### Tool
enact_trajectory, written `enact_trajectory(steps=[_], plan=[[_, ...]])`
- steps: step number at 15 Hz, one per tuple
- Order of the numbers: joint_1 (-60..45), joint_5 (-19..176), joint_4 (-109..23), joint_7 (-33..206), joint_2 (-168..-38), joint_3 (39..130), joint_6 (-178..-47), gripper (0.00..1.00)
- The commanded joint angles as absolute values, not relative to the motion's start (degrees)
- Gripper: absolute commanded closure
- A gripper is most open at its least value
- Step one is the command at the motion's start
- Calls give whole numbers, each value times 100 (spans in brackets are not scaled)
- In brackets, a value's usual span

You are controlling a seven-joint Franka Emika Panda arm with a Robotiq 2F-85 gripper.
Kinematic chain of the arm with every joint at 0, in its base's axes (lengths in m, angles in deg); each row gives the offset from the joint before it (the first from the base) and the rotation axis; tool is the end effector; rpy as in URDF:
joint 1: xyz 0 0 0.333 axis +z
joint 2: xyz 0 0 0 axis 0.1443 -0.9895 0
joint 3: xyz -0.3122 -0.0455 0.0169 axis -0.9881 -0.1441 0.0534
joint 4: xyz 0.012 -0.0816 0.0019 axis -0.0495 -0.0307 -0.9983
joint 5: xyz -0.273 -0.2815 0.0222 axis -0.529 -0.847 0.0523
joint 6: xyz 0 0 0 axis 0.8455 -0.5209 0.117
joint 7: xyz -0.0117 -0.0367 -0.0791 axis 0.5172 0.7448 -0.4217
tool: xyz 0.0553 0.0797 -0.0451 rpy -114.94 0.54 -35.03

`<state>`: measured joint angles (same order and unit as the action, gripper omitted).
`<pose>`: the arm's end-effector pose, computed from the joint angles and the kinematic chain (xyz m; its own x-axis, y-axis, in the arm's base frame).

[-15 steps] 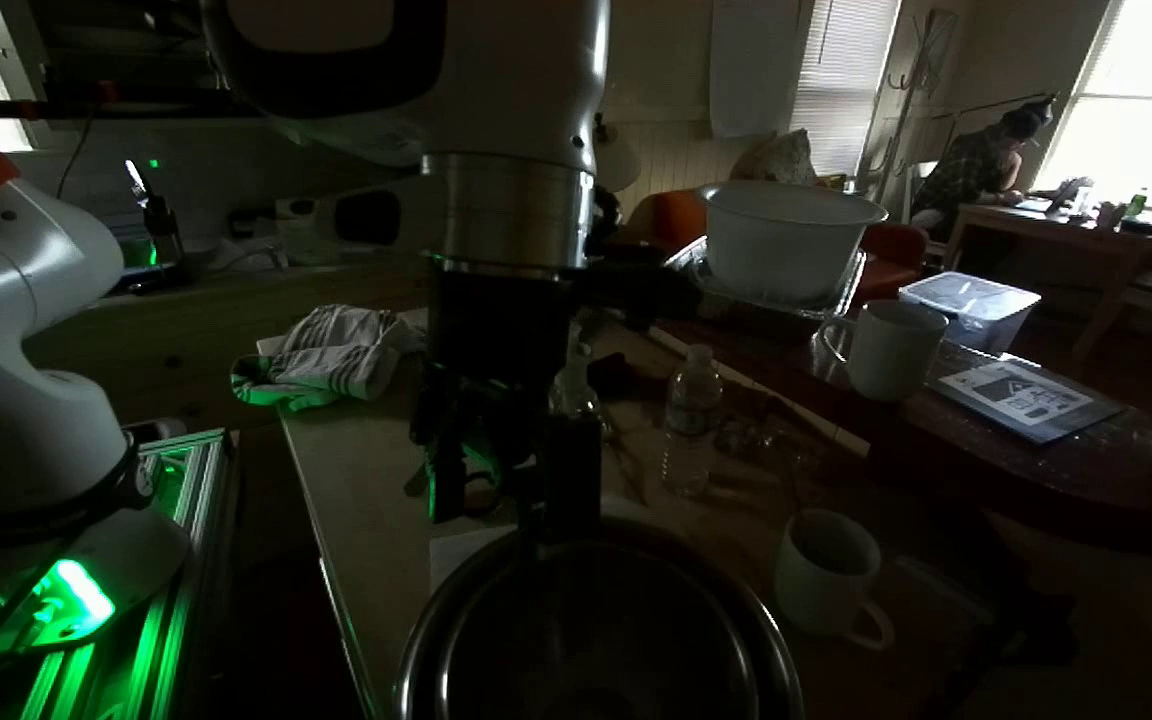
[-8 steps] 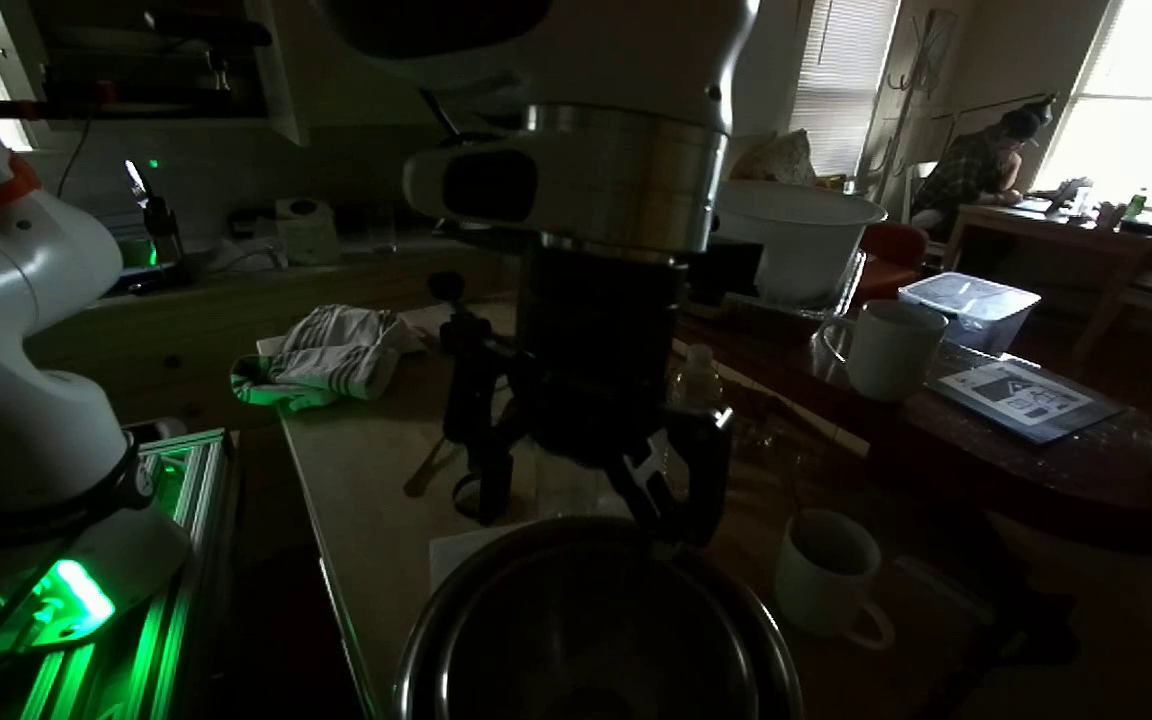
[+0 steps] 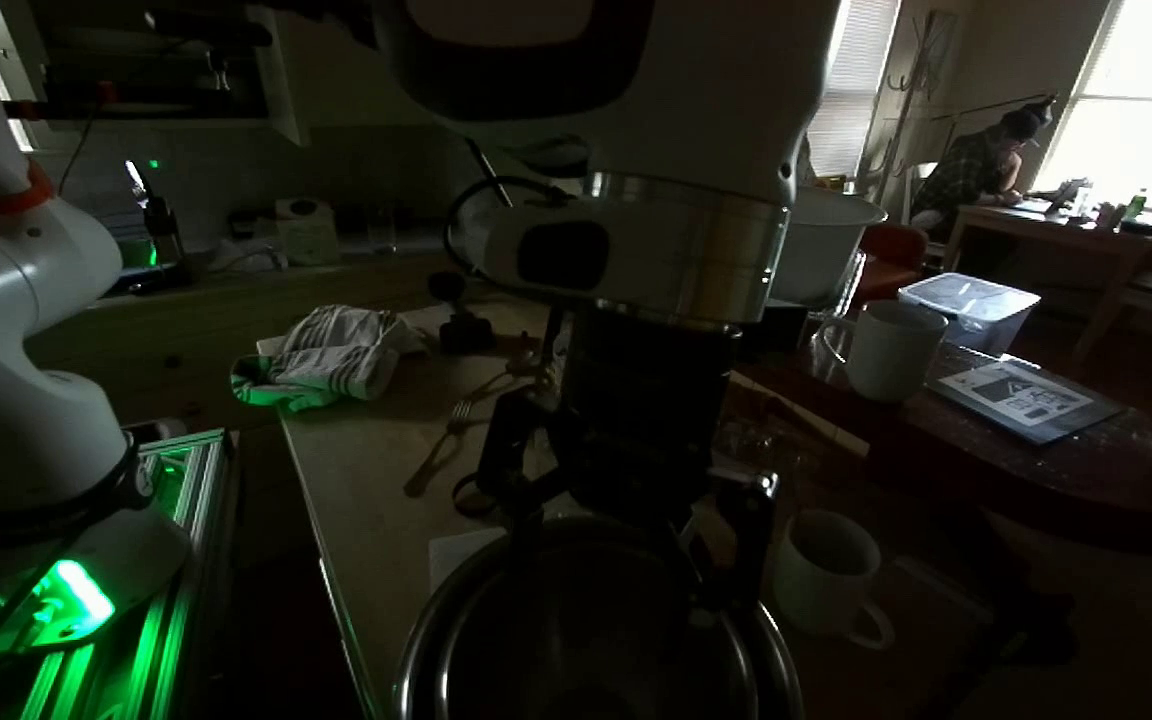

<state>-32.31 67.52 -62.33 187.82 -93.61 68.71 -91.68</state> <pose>0.4058 -0.4064 0.4177 -0.7717 -0.5752 0.2712 -0.5931 0.8049 0.0193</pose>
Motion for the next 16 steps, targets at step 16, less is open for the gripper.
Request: enact_trajectory(steps=[16], plan=[[-3223,8039,-5260,18434,-10656,6599,-9762,0]])
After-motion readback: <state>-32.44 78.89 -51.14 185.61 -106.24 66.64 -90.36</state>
